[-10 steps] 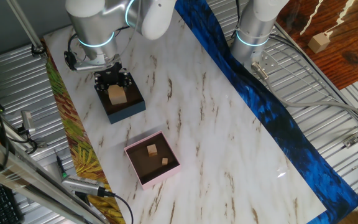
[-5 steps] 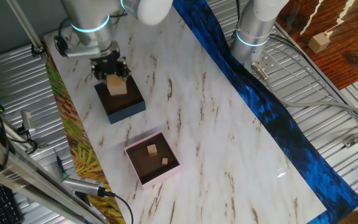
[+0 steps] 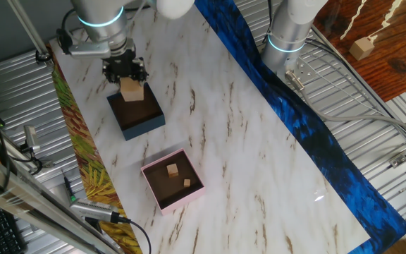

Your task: Move an object from one box to another

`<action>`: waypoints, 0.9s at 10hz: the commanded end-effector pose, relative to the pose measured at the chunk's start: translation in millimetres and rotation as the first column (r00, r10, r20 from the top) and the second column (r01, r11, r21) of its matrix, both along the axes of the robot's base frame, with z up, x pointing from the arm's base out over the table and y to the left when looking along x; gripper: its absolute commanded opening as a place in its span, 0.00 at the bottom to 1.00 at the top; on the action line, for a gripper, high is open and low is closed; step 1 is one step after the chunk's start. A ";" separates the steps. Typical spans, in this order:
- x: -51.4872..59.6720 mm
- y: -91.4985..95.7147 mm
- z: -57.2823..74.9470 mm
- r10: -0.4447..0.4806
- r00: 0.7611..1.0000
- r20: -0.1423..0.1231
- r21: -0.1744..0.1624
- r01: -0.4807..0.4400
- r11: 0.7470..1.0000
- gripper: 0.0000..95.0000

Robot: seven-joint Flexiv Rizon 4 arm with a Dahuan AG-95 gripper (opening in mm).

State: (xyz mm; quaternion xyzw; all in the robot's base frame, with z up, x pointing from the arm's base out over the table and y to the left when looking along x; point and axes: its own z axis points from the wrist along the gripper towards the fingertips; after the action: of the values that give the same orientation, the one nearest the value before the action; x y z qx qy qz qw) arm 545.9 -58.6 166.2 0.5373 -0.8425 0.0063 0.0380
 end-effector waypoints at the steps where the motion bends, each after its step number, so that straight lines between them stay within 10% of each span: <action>1: -1.4 -0.2 1.4 -0.038 0.999 0.007 -0.005 0.038 0.999 0.00; 9: -1.4 -0.2 1.4 0.000 1.000 0.006 -0.022 0.000 1.000 0.00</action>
State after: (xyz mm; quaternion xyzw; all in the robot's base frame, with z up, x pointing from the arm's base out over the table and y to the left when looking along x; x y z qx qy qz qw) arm 545.3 -58.7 166.9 0.5312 -0.8459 0.0206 0.0432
